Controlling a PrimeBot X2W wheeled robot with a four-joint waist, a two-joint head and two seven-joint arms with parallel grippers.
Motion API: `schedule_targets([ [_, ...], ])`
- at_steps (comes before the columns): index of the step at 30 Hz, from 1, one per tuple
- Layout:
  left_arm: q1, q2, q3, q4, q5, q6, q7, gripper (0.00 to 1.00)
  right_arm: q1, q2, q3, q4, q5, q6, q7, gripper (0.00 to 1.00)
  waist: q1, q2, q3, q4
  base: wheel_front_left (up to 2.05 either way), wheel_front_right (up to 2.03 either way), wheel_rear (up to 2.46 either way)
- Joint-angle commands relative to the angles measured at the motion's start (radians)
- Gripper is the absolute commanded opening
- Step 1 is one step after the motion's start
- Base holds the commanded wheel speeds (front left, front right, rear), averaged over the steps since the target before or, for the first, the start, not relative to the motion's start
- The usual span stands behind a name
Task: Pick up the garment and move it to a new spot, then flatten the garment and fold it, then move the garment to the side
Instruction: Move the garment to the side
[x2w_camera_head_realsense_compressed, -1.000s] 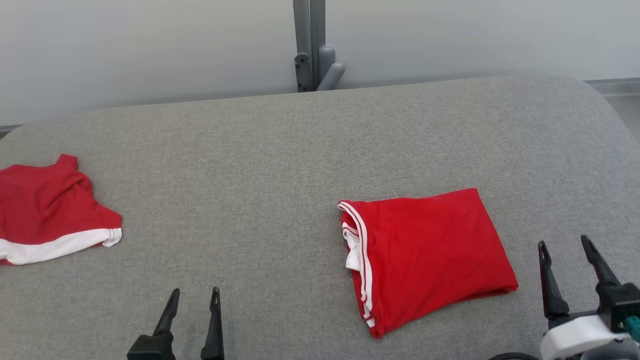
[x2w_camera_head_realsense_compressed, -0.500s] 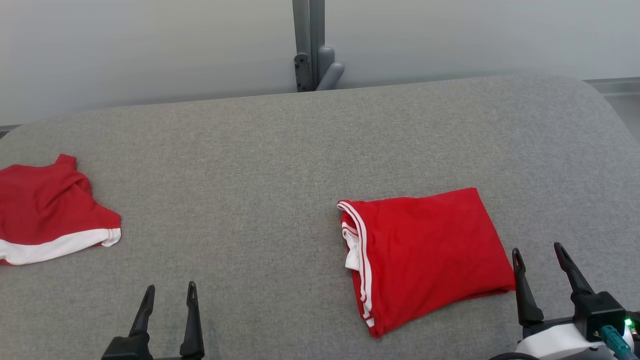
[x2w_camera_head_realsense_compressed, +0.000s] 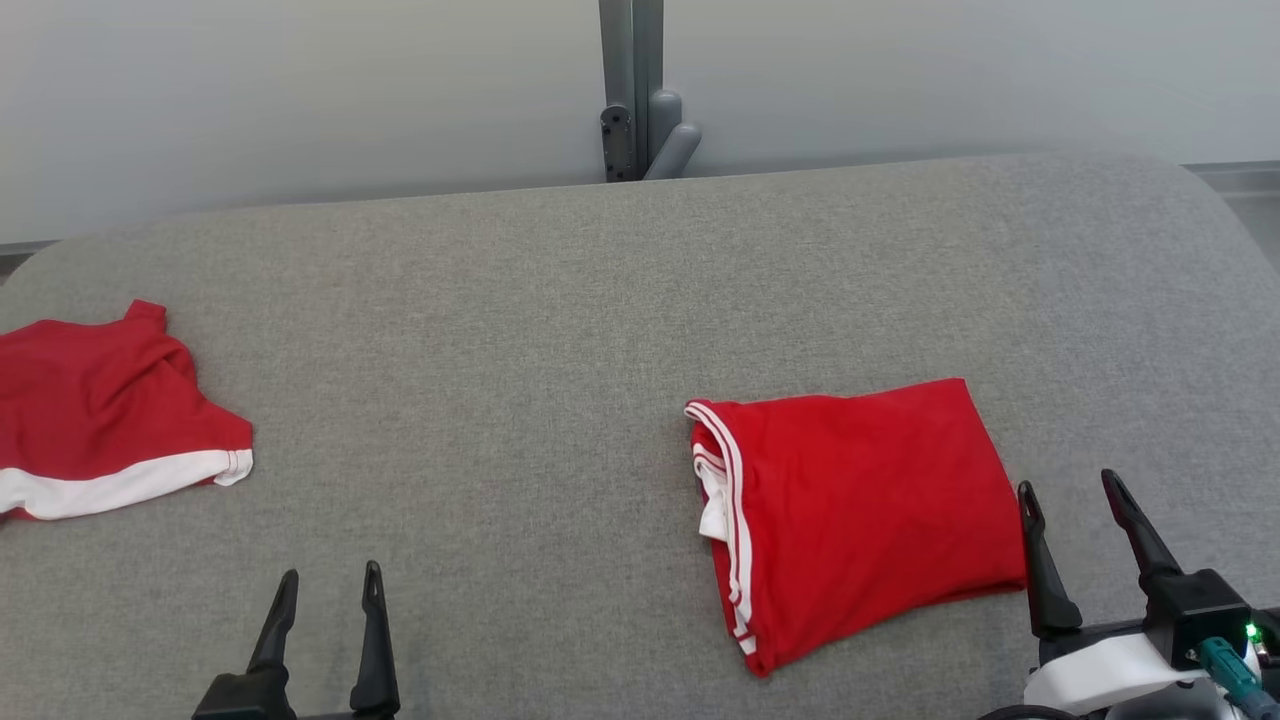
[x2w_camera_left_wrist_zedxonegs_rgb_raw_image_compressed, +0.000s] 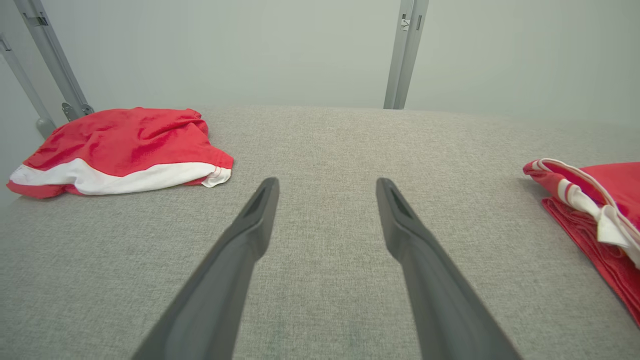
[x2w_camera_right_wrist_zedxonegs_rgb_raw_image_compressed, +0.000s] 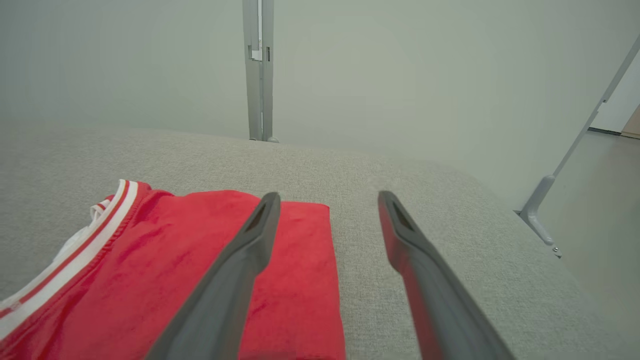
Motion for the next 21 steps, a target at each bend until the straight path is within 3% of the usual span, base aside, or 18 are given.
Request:
schedule_targets([
  [1,0.016,0.003,0.005,0.004,-0.005,0.006,-0.003,1.0,-0.005,-0.004,0.002,0.021,0.023,-0.001,-0.003,1.0,0.0,0.0117,-0.004,0.003,0.0,0.0,0.0],
  [3,0.02,0.003,0.006,0.002,-0.009,0.008,-0.003,1.0,-0.02,-0.003,0.004,0.049,0.06,-0.001,-0.003,1.0,0.0,0.0117,-0.005,0.005,0.0,0.0,0.0],
  [7,0.021,0.002,0.016,-0.012,-0.01,0.011,-0.003,1.0,-0.111,-0.108,0.087,0.224,0.206,-0.002,0.007,1.0,0.0,0.0117,0.01,0.005,0.0,0.0,0.0],
  [10,0.009,0.003,0.023,-0.007,-0.001,0.003,-0.003,1.0,-0.233,-0.182,0.128,0.329,0.311,-0.001,0.138,1.0,0.0,0.0117,0.033,0.005,0.0,0.0,0.0],
  [11,0.009,0.003,0.023,-0.007,-0.001,0.003,-0.003,1.0,-0.233,-0.182,0.128,0.329,0.311,-0.001,0.138,1.0,0.0,0.0117,0.033,0.005,0.0,0.0,0.0],
  [14,-0.016,0.003,0.028,-0.003,0.008,-0.007,-0.003,1.0,-0.327,-0.255,0.205,0.405,0.385,-0.001,0.307,1.0,0.0,0.0117,0.063,0.012,0.0,0.0,0.0],
  [18,-0.034,0.003,0.035,-0.001,0.019,-0.02,-0.003,1.0,-0.42,-0.272,0.279,0.479,0.512,-0.001,0.441,1.0,0.0,0.0117,0.091,0.026,0.0,0.0,0.0],
  [21,-0.047,0.003,0.041,0.004,0.028,-0.026,-0.003,1.0,-0.452,-0.278,0.334,0.529,0.578,-0.001,0.483,1.0,0.0,0.0117,0.102,0.039,0.0,0.0,0.0],
])
